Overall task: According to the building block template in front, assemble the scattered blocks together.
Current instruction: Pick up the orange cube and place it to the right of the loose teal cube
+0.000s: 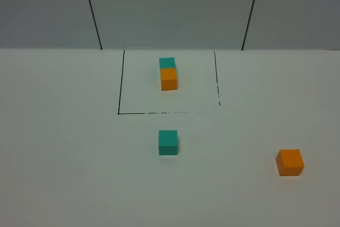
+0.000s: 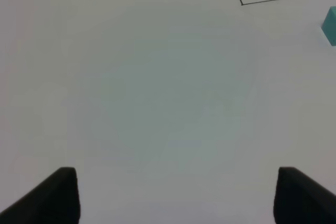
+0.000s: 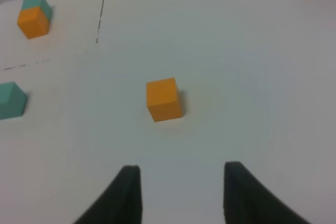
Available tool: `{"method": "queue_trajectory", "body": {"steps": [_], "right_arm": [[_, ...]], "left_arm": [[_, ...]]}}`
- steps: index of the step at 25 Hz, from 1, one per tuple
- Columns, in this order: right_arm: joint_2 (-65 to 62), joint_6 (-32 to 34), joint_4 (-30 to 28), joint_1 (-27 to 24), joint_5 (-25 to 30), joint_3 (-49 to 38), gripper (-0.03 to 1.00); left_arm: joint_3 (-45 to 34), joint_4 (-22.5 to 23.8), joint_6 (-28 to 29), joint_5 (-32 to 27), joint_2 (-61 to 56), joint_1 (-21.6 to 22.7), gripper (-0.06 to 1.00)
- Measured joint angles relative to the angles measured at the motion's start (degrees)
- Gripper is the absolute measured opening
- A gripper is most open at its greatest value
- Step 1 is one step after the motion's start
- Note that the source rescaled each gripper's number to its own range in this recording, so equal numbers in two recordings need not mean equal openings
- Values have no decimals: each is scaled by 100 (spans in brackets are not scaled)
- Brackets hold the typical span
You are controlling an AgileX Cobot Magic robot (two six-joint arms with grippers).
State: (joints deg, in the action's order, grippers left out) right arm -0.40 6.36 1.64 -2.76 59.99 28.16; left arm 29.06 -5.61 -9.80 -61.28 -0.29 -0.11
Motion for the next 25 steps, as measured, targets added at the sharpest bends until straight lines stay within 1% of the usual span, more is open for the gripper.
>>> {"method": "queue_trajectory", "body": {"steps": [25], "right_arm": [[0,-5,0,0,0,0,0]], "left_arm": [[0,0,0,0,0,0,64]]}}
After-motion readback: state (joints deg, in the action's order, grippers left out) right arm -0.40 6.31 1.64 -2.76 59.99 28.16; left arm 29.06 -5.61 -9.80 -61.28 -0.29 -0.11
